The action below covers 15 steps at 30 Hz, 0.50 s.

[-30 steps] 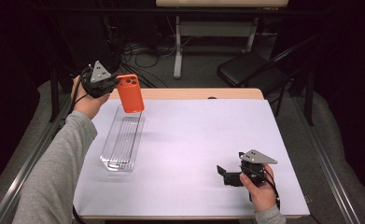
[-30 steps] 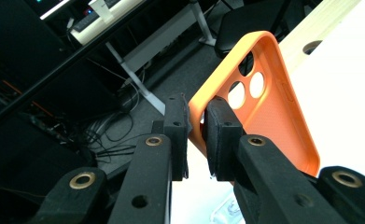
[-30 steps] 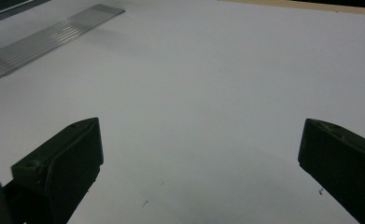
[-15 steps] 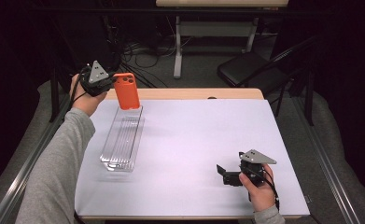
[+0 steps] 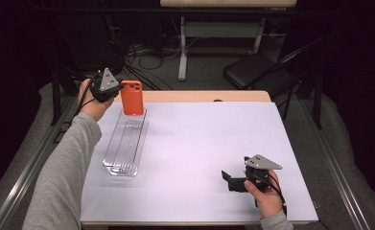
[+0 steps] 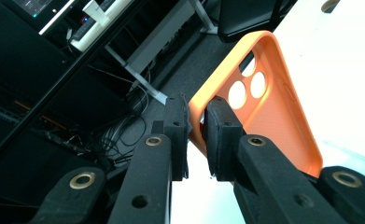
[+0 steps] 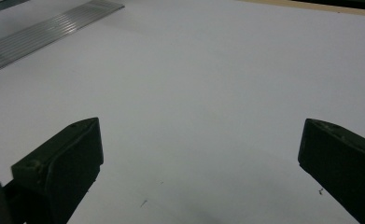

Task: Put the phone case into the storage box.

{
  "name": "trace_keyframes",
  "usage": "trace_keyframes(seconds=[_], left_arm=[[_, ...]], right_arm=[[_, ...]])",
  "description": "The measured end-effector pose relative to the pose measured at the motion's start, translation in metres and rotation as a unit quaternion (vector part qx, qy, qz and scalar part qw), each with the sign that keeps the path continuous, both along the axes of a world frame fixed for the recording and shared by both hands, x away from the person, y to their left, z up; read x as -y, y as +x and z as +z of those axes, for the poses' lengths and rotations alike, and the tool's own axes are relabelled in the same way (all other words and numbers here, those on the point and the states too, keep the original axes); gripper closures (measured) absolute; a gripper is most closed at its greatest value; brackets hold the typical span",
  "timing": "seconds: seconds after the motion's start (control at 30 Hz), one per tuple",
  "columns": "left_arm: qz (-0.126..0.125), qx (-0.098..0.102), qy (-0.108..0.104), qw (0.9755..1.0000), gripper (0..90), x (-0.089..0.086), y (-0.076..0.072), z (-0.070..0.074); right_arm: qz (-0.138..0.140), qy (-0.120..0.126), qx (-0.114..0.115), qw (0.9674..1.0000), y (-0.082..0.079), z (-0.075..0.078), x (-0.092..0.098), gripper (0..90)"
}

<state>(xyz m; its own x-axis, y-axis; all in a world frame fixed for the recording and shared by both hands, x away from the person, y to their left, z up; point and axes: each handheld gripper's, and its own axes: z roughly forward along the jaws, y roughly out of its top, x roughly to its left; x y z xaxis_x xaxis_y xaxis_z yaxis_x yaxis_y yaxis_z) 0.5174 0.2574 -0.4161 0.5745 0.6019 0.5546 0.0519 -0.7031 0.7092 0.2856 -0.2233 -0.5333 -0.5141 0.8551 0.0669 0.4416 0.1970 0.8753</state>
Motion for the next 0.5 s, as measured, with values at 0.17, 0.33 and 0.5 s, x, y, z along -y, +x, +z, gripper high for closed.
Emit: trace_keyframes(seconds=[0.17, 0.33, 0.5], left_arm=[[0.000, 0.002, 0.003, 1.0000, 79.9, 0.0005, 0.0005, -0.0044], [-0.003, 0.006, 0.004, 1.0000, 79.9, 0.0027, 0.0002, -0.0066], [-0.005, 0.012, -0.001, 0.9999, 79.9, 0.0032, -0.0005, -0.0099]], right_arm=[[0.000, 0.000, -0.001, 1.0000, -0.0007, -0.0004, -0.0001, 0.0], [-0.004, 0.002, 0.000, 1.0000, -0.0008, -0.0003, 0.0017, 0.0], [-0.008, 0.004, -0.002, 1.0000, -0.0015, -0.0004, 0.0031, 0.0]])
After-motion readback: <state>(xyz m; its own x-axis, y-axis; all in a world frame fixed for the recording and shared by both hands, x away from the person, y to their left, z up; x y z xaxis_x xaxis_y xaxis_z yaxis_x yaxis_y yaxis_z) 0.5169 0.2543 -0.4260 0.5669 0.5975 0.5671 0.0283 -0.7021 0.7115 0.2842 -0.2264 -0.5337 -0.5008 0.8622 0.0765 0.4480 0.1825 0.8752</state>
